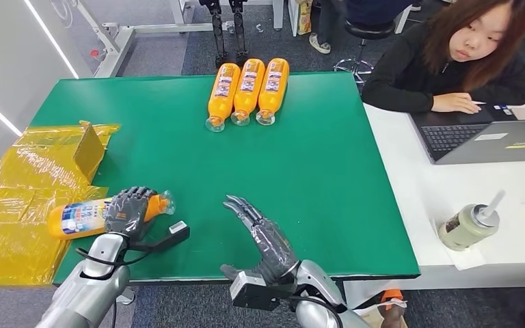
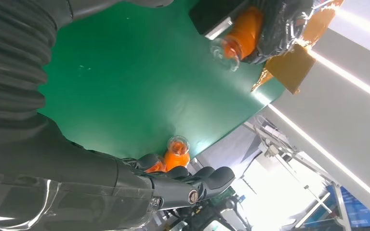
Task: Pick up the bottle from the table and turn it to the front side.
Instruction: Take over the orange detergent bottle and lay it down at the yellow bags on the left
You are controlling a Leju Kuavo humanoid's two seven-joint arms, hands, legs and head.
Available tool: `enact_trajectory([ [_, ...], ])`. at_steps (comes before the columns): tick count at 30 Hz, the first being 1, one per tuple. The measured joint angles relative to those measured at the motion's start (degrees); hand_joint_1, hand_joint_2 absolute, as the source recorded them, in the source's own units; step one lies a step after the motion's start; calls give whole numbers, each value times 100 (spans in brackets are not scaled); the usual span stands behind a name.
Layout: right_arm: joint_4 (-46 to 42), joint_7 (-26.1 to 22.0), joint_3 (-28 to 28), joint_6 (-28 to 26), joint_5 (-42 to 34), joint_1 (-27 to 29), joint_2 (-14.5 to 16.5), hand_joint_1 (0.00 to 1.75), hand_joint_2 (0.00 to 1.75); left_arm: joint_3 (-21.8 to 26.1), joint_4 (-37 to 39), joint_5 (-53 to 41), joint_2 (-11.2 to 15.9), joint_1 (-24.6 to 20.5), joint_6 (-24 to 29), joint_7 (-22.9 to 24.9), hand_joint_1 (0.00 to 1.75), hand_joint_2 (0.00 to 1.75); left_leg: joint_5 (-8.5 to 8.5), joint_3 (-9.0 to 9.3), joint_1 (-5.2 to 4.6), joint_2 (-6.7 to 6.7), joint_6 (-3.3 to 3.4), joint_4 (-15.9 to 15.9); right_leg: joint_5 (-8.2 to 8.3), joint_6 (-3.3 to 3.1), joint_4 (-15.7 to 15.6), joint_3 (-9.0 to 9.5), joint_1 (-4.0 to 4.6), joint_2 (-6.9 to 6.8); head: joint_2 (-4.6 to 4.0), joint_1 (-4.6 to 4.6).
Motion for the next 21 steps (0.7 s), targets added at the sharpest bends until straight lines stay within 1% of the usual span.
enact_trajectory([
  [3, -116, 62, 0, -22, 30, 119, -60, 0, 175, -118, 130, 13, 97, -123, -48, 35, 0, 175, 8, 2, 0, -15, -11, -5, -6, -9, 10, 0, 0, -12, 0, 0],
  [9, -305, 168, -10, -16, 109, 254, -115, 0, 175, -210, 228, 10, 184, -217, -99, 133, 0, 175, 12, 7, 0, -18, -19, -9, -9, -16, 22, 0, 0, -16, 0, 1],
  [21, -379, 232, -71, 28, 137, 263, -132, 0, 175, -215, 245, 22, 200, -238, -122, 183, 0, 175, 15, 7, -1, -20, -23, -10, -7, -20, 24, 1, -1, -18, 0, 1],
])
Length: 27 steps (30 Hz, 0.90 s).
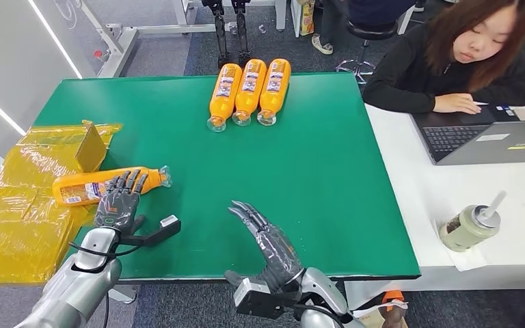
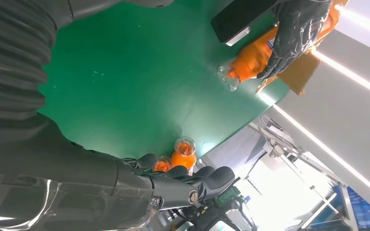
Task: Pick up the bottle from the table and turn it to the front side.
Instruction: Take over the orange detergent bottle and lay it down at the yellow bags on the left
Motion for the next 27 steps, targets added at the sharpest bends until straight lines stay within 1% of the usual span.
enact_trajectory([
  [2, -7, 7, -8, 4, 4, 4, -1, 0, 175, 1, 0, 18, -1, 9, 71, -55, 0, 175, 0, 0, 0, 0, 0, 0, 0, 0, 0, 0, 0, 0, 0, 0],
  [4, -13, 27, -30, 5, 25, 27, -2, 0, 175, 26, -13, 161, -19, 58, 233, -297, 0, 175, 0, 0, 0, 0, 0, 0, 0, 0, -1, -1, 0, 0, 0, -1],
  [5, -16, 37, -51, 0, 53, 50, -3, 0, 175, 78, -63, 367, -49, 120, 314, -584, 0, 175, 0, 1, -1, 0, 0, 1, 0, 0, -1, -2, 0, 0, 0, -1],
  [6, -18, 41, -77, -10, 85, 82, -3, 0, 175, 157, -156, 665, -92, 212, 366, -968, 0, 175, 0, 0, -1, 0, 0, 1, 0, 0, -2, -2, -1, 0, 0, -2],
  [8, -20, 38, -129, -33, 151, 150, -9, 0, 175, 366, -530, 1533, -232, 504, 356, -1987, 0, 175, -1, -5, -2, -2, 1, 2, -2, 2, -4, -6, -1, 0, 0, -1],
  [10, -18, 28, -170, -53, 176, 190, -15, 0, 175, 497, -1091, 2544, -408, 863, 140, -2880, 0, 175, -2, -12, -3, -2, 2, 3, -4, 4, -7, -10, -1, 0, 0, 1],
  [11, -15, 19, -189, -67, 178, 197, -17, 0, 175, 520, -1429, 3079, -495, 1041, -42, -3209, 0, 175, -4, -15, -3, -2, 4, 4, -4, 5, -9, -11, -1, 1, 0, 1],
  [13, 2, -8, -227, -108, 149, 198, -21, 0, 175, 519, -2124, 4134, -674, 1339, -460, -3670, 0, 175, -7, -20, -4, -2, 9, 5, -5, 6, -14, -12, -2, 0, 0, 1],
  [15, 28, -34, -264, -149, 109, 194, -25, 0, 175, 512, -2701, 4895, -830, 1549, -770, -3923, 0, 175, -10, -25, -4, -9, 13, 6, -6, 9, -18, -12, -2, -9, 0, 1],
  [20, 120, -145, -339, -328, 70, 176, -29, 0, 175, 486, -3585, 6019, -1149, 1921, -1295, -4323, 0, 175, -11, -28, -4, -16, 16, 6, -9, 13, -18, -11, -2, -19, 0, -1],
  [24, 195, -218, -487, -654, 57, 189, -38, 0, 175, 366, -4045, 6502, -1429, 2215, -1530, -4394, 0, 175, -11, -28, -3, -19, 16, 7, -9, 13, -18, -12, -2, -22, 0, 1],
  [27, 119, -300, -706, -1034, 102, 353, -56, 0, 175, 223, -4356, 6798, -1605, 2422, -1621, -4404, 0, 175, -13, -29, -4, -25, 19, 8, -12, 16, -19, -11, -2, -27, 0, 0],
])
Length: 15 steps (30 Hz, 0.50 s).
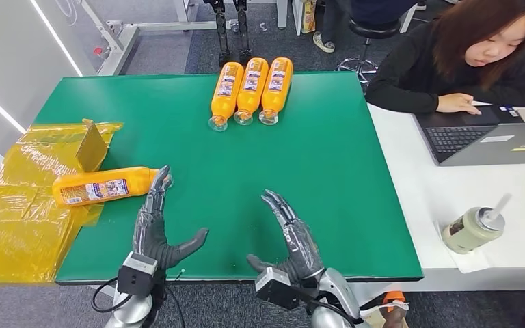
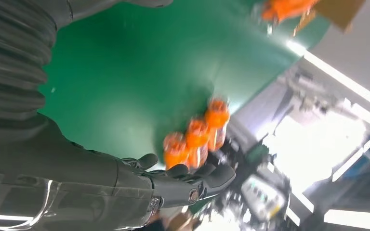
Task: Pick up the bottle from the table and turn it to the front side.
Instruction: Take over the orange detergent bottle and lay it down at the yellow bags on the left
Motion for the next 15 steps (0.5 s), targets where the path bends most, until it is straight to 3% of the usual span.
enact_trajectory([
  [5, -564, -475, -560, -596, -198, 622, -14, 0, 175, -178, -382, 428, -198, 239, -14, -27, 0, 175, -8, -5, 0, -9, 8, 0, -8, 7, 0, 1, 0, -12, 0, -1],
  [15, -1455, -1031, -1054, -816, -756, 1345, -13, 0, 175, -249, -784, 711, -290, 418, 72, -23, 0, 175, -11, -4, 0, -8, 6, -1, -12, 7, 1, 2, 0, -14, 0, 0],
])
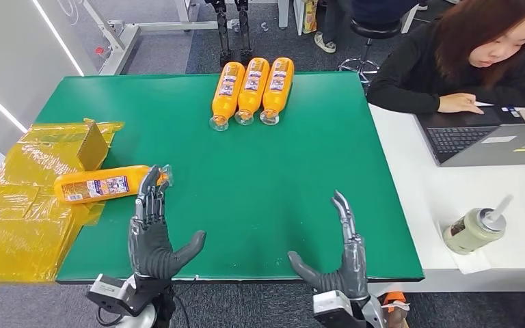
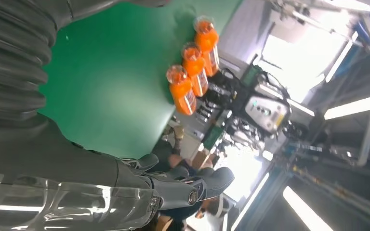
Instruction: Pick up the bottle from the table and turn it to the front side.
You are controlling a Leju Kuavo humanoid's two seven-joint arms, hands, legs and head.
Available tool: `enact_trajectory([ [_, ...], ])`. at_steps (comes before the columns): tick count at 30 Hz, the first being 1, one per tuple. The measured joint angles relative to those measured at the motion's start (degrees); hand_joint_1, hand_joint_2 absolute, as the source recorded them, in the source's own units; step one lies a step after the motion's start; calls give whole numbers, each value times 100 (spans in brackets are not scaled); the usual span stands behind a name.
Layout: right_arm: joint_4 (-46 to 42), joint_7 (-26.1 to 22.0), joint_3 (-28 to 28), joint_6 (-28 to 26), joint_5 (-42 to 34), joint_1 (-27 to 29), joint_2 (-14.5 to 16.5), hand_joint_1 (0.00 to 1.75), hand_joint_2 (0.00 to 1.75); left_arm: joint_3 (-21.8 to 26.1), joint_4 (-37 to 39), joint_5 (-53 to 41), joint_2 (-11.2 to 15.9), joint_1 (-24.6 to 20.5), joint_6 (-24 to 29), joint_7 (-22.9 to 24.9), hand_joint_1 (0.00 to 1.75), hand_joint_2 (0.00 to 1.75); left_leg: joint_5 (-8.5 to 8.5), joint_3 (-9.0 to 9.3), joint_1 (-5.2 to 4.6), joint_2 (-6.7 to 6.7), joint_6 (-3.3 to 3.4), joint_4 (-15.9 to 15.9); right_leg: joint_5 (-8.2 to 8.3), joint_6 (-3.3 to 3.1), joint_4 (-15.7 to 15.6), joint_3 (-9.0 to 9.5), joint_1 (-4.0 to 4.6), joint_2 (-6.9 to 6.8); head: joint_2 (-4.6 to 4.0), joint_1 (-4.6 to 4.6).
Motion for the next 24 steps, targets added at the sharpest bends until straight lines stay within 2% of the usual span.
enact_trajectory([
  [5, -399, -89, -192, -17, -59, 235, 35, 0, 175, 2, -260, 114, -17, 98, -48, 72, 0, 175, 0, 0, 0, -2, 0, 0, -2, 2, 0, 1, 0, -1, 0, 1],
  [10, -720, 155, -313, 476, 273, 493, 201, 0, 175, 2, -529, 279, -17, 224, -239, 10, 0, 175, -1, -2, 1, -6, 0, -1, -5, 3, 0, 0, 0, -4, 0, -1],
  [18, -824, 231, -456, 883, 244, 514, 310, 0, 175, 3, -628, 272, -13, 220, -261, -2, 0, 175, 0, -1, 0, -6, 0, 0, -5, 2, 0, 2, 1, -6, 0, 0],
  [24, -785, 375, -482, 1413, 86, 473, 314, 0, 175, 45, -643, 273, -3, 188, -265, -3, 0, 175, -1, -2, 0, -6, 0, 0, -5, 2, 0, 3, 0, -6, 0, 0],
])
